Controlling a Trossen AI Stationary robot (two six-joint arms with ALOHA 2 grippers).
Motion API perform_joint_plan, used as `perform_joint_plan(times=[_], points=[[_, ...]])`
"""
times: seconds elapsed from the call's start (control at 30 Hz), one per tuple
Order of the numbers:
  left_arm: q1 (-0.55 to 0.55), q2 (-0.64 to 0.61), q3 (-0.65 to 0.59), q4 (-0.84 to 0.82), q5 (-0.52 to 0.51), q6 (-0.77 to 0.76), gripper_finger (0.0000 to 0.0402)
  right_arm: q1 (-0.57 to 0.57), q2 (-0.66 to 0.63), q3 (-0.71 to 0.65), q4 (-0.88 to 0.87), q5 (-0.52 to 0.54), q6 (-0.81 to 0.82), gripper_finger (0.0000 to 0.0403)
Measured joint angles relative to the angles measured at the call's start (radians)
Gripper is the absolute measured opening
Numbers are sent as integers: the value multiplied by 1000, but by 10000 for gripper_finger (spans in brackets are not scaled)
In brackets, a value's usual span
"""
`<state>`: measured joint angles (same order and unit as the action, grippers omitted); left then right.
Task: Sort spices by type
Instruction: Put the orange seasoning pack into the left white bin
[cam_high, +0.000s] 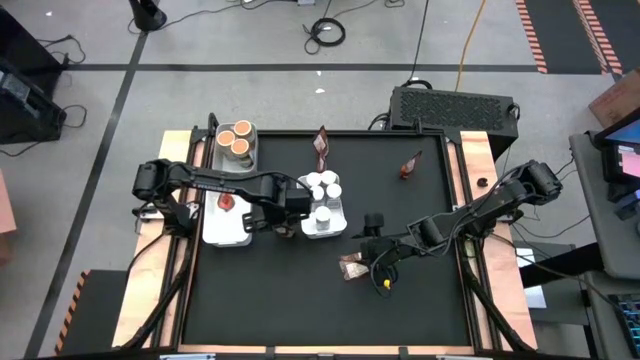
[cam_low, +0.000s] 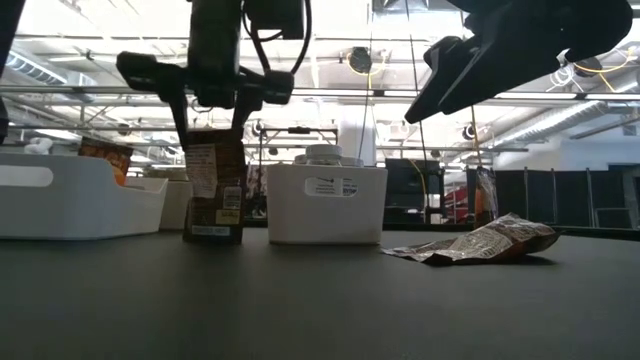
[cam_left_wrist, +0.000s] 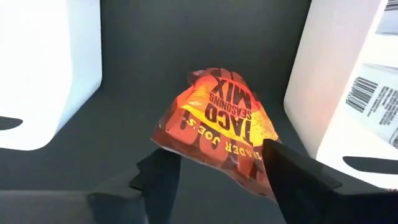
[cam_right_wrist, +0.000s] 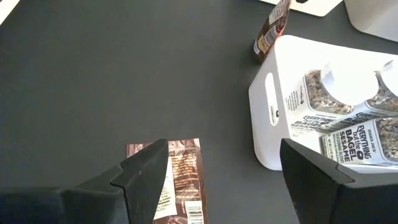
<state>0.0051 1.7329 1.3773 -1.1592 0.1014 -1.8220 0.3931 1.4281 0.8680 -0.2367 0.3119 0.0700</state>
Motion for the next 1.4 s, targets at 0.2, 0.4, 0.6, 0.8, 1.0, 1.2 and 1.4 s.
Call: perform_joint_plan(times=[0.2, 0.4, 0.6, 0.8, 1.0, 1.2, 1.4], points=[[0, 24, 0, 0, 17, 6, 141, 0, 0, 0, 0, 0, 0, 265], [0, 35, 0, -2, 28, 60, 45, 0, 0, 0, 0, 0, 0, 265], [3, 35, 0, -10, 20, 195, 5, 0, 0, 0, -1, 0, -1, 265], [21, 12, 13, -77, 17, 301, 3, 0, 0, 0, 0, 0, -3, 265], [99, -85, 80, -194, -1, 431, 2, 0, 0, 0, 0, 0, -3, 265], [200, -192, 102, -275, -12, 576, 1, -2, 0, 0, 2, 4, -3, 265], [294, -260, 102, -399, -40, 700, 1, -2, 0, 0, 22, 4, -3, 265]])
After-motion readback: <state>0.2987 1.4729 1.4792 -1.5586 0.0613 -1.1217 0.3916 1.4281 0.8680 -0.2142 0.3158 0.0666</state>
